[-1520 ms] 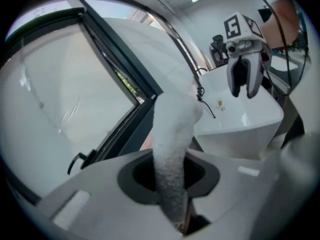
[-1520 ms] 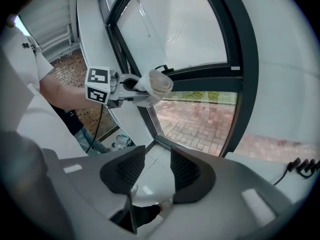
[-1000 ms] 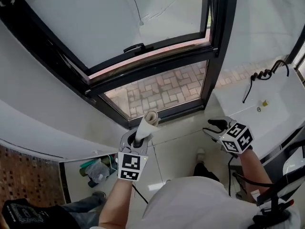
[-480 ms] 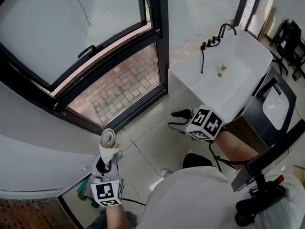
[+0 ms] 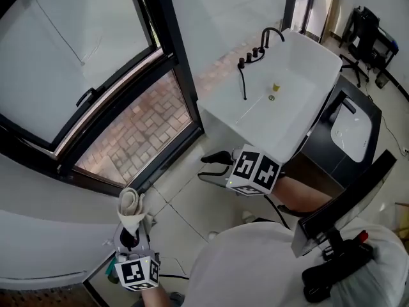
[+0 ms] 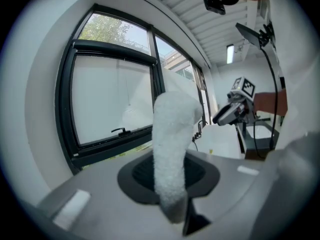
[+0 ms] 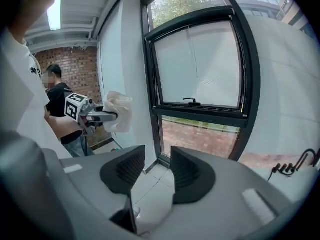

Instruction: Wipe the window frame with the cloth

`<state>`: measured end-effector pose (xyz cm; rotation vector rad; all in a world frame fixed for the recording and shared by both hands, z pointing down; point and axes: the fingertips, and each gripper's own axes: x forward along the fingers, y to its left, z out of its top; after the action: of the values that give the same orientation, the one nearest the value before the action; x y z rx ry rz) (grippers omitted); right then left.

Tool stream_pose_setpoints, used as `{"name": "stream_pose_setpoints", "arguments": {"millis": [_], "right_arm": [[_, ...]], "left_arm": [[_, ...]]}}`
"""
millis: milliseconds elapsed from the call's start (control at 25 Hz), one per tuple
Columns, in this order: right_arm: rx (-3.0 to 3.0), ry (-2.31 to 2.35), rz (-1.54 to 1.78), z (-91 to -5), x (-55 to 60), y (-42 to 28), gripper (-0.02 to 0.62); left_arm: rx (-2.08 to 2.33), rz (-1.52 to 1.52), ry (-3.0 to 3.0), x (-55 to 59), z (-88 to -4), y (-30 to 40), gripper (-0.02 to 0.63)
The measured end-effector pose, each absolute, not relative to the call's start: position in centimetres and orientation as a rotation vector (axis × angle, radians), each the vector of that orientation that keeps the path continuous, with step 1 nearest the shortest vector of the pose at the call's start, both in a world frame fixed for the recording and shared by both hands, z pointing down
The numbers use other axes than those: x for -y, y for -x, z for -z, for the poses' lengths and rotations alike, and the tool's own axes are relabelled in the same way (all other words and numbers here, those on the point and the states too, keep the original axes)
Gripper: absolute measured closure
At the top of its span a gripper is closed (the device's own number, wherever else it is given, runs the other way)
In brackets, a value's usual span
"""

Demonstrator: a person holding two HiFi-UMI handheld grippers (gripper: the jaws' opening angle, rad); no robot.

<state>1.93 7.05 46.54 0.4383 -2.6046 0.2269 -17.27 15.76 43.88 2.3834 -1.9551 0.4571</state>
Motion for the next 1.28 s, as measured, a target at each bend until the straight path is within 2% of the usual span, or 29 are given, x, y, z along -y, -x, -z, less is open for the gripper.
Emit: {"name": "stream_pose_setpoints", "arguments": {"millis": [560, 1280], "right_arm": [[2.735, -0.411, -0.165, -43.0, -7.2, -8.1, 0.434], [2.758, -0.412, -0.107, -41.8, -7.2, -8.7, 0.434]], "left_arm": [[2.026, -0.457, -2.335, -16.0, -41.0, 10.7, 0.510], [2.054, -0.464, -2.299, -17.8, -41.8, 9.9, 0.509]]}}
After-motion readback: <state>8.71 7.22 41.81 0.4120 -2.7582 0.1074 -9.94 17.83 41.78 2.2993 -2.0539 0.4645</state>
